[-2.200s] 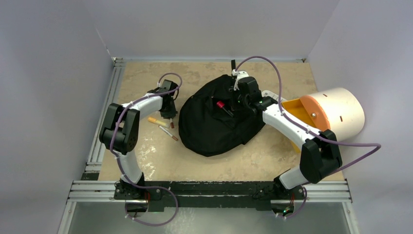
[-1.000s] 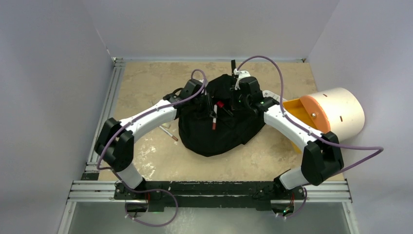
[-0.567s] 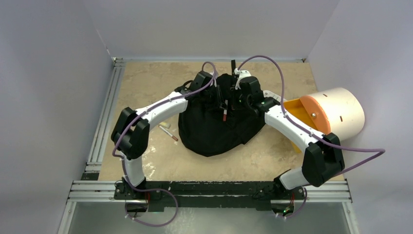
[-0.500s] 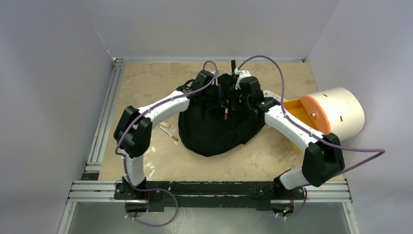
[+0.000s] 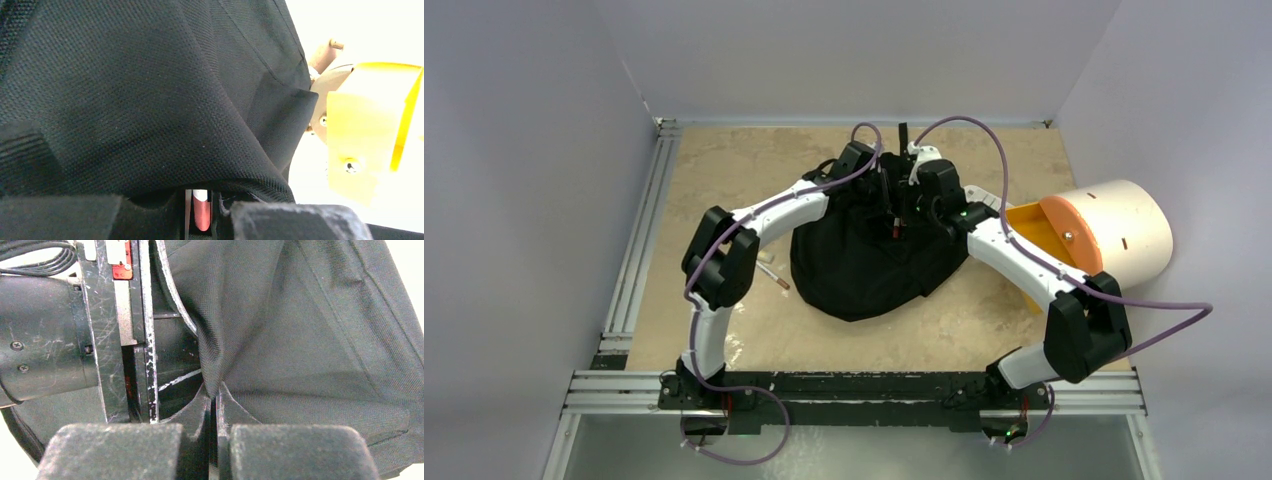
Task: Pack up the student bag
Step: Place the stationery in the student bag.
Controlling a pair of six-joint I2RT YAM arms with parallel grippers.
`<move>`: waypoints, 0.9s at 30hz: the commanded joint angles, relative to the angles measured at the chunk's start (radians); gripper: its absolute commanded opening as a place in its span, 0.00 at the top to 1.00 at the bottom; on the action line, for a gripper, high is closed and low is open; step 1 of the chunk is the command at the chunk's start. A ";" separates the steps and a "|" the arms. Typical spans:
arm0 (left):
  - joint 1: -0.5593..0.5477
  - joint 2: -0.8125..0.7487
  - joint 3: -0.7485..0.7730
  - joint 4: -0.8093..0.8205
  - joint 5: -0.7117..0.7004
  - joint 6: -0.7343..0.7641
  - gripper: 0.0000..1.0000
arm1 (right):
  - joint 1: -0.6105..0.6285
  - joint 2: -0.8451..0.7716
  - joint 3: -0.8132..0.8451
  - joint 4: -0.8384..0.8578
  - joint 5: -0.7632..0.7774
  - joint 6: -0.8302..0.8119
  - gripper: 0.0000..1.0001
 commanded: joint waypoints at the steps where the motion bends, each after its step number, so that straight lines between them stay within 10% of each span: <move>1: 0.022 0.006 0.052 0.072 -0.056 -0.003 0.97 | 0.010 -0.062 0.000 0.056 -0.057 0.032 1.00; 9: 0.025 -0.048 0.011 0.063 -0.068 0.007 0.68 | 0.010 -0.058 -0.003 0.060 -0.057 0.031 1.00; 27: 0.027 -0.455 -0.336 -0.026 -0.203 0.020 0.69 | 0.011 -0.063 -0.008 0.040 -0.052 0.033 1.00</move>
